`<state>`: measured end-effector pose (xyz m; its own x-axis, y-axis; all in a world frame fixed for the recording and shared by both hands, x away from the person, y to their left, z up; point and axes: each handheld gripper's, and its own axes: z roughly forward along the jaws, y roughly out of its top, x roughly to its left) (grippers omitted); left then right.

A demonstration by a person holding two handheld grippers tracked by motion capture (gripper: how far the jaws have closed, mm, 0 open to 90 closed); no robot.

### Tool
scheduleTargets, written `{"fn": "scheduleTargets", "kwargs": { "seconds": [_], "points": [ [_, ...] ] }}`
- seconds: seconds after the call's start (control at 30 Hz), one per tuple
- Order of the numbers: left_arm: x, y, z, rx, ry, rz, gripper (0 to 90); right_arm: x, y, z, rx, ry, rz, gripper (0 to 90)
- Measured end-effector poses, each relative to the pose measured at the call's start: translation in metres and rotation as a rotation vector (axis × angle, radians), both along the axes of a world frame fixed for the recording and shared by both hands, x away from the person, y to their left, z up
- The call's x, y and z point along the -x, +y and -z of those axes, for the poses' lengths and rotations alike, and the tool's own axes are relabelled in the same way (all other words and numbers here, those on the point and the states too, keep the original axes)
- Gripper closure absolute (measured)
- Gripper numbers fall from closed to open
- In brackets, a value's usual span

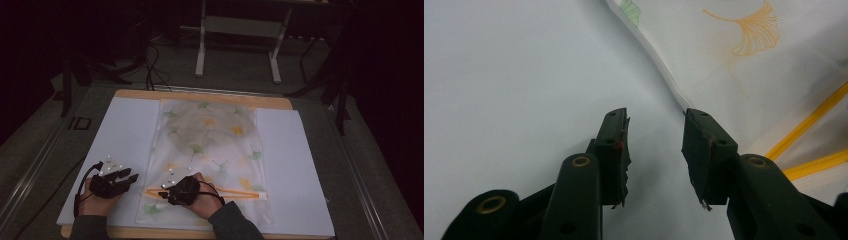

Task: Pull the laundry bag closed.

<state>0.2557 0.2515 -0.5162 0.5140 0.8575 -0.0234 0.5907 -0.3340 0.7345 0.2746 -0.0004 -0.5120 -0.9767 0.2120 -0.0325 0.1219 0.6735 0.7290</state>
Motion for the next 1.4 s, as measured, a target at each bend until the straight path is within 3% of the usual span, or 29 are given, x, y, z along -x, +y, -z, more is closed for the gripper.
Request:
{"fn": "scheduleTargets", "kwargs": {
  "seconds": [0.4,0.63,0.83,1.07,1.33,1.4],
  "points": [
    [0.001,0.0,0.0,-0.007,-0.006,0.003,62.3,-0.002,0.037,0.005,0.044,0.028,-0.019,73.2],
    [0.001,0.001,-0.001,-0.003,-0.008,0.004,62.2,-0.004,0.048,0.007,0.062,0.051,-0.021,73.1],
    [0.001,0.003,-0.002,-0.001,-0.013,-0.007,62.2,-0.007,0.052,0.004,0.045,0.023,-0.014,70.8],
    [0.003,0.012,-0.004,0.017,-0.026,-0.038,62.2,-0.011,0.062,0.003,0.049,0.026,-0.013,65.6],
    [0.003,0.012,-0.004,0.014,-0.025,-0.037,62.2,-0.01,0.078,0.012,0.095,0.018,-0.017,64.6],
    [0.003,0.012,-0.004,0.015,-0.024,-0.038,62.2,-0.009,0.083,0.012,0.134,-0.009,-0.011,65.1]
  ]
}}
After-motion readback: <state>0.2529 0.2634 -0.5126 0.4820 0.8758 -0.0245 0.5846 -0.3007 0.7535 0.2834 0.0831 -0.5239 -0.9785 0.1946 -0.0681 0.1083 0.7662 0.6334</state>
